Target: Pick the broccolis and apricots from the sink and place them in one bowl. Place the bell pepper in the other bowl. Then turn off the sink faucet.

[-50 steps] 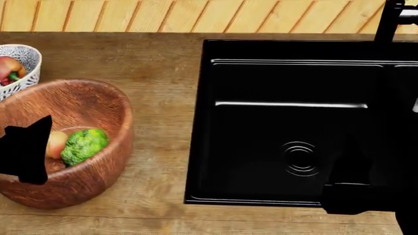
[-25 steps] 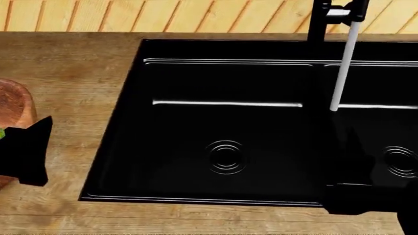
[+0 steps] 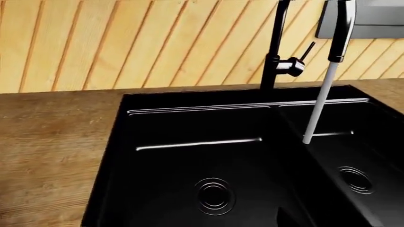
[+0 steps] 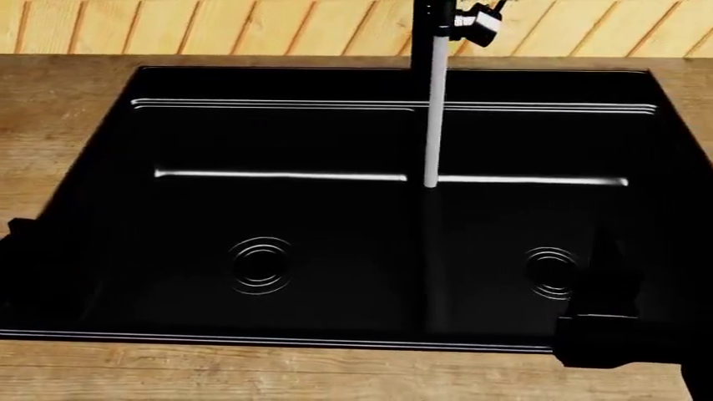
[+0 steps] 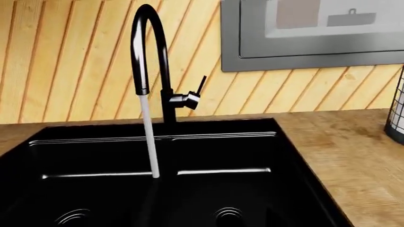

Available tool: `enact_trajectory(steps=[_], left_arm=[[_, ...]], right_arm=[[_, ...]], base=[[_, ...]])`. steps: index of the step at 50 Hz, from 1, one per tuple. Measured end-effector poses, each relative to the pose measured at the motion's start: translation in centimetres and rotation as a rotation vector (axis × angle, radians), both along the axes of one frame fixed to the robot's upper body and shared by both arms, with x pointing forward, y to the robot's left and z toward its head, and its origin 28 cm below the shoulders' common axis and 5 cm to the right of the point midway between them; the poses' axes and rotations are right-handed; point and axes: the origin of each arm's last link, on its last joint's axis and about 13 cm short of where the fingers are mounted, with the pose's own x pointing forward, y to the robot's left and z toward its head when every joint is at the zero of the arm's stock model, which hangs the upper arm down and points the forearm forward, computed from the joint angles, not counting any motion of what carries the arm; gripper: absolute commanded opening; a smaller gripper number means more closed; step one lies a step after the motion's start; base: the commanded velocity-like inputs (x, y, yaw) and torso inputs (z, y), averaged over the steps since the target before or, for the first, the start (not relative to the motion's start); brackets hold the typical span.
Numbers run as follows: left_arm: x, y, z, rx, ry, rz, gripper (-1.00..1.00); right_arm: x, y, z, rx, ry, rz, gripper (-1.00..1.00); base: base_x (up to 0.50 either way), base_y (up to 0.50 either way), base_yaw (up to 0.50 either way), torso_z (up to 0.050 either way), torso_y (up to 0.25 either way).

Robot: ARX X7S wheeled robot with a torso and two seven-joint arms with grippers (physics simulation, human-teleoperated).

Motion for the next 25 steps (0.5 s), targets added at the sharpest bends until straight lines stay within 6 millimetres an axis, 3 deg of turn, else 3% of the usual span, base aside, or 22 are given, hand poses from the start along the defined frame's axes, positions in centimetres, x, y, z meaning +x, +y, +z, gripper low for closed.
enact_trajectory(steps=[15,25], left_arm=[[0.10,-0.08,-0.35,-0.003,0.006,-0.002,1.00],[0.23,-0.09,-0.49,-0.006,0.009,-0.003,1.00]], right_arm=[[-0.12,0.03,-0.10,0.000,0.001,-0.001,1.00],[-0.03,0.07,-0.23,0.001,-0.004,-0.002,1.00]], base=[[0.00,-0.50,0.00,0.000,0.000],[0.01,-0.17,0.00,0.000,0.000]])
